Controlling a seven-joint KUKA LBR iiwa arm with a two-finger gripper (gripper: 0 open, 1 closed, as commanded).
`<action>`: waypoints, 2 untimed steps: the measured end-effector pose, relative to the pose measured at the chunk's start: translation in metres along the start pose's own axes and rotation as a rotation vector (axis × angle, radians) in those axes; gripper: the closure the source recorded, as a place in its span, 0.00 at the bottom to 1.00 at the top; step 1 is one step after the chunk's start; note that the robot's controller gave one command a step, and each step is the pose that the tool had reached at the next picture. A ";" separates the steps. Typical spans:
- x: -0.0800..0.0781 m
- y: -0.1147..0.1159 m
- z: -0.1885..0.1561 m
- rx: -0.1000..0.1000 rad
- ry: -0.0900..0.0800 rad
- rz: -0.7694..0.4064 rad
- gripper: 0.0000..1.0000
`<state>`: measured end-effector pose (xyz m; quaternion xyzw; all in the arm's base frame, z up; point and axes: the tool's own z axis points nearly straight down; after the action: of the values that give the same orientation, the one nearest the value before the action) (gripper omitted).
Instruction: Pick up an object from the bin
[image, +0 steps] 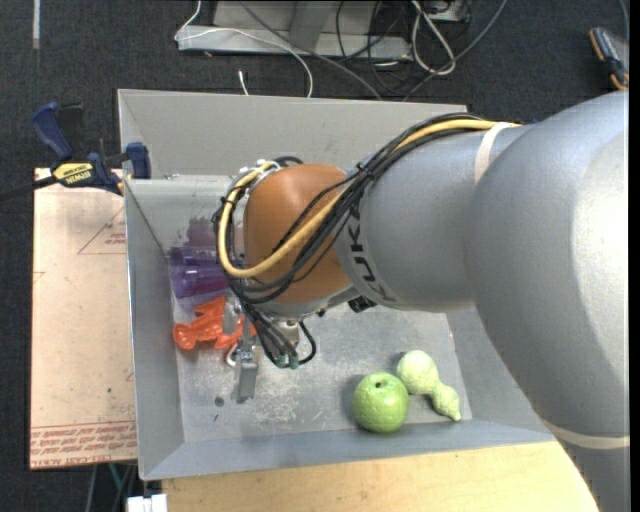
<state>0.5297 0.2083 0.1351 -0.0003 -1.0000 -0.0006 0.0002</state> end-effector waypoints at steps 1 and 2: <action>-0.053 -0.042 0.065 -0.001 -0.003 -0.228 0.00; -0.058 -0.039 0.064 -0.003 -0.006 -0.300 0.00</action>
Offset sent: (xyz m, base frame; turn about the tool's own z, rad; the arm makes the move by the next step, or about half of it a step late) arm 0.0565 -0.0394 -0.0651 -0.3035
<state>0.5874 0.1696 0.0709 0.1494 -0.9888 -0.0023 -0.0030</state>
